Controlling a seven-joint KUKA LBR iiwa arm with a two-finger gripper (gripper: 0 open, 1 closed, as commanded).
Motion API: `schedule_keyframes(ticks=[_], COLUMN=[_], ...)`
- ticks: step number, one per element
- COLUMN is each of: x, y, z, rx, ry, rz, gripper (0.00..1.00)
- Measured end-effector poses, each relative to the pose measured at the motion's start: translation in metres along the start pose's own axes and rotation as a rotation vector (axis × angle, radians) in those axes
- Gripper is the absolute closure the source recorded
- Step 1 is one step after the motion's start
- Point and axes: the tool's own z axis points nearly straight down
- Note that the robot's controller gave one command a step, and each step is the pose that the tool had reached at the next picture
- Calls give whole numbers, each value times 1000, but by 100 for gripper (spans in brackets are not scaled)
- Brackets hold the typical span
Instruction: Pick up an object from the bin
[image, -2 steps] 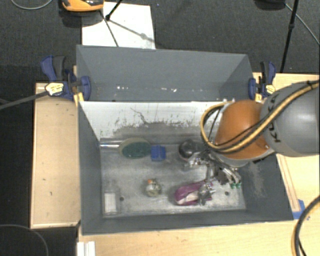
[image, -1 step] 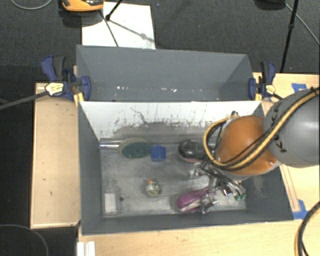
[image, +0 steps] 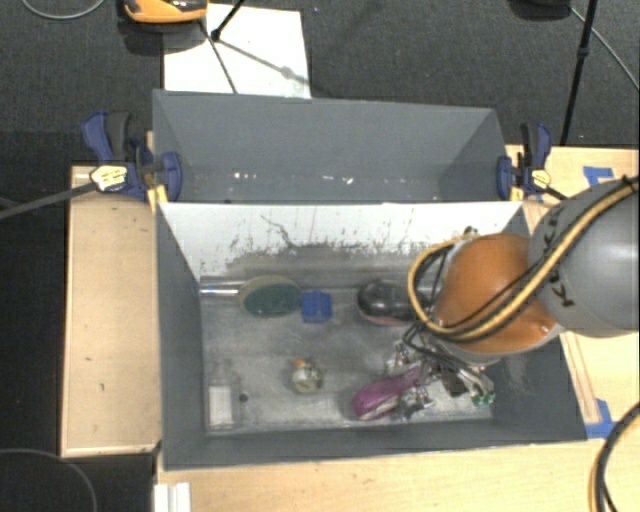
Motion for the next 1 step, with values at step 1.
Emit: schedule_keyframes(ticks=[1], x=[4], y=[-9], z=[-130], rx=[1], ry=[-12], rz=[19], gripper=[100])
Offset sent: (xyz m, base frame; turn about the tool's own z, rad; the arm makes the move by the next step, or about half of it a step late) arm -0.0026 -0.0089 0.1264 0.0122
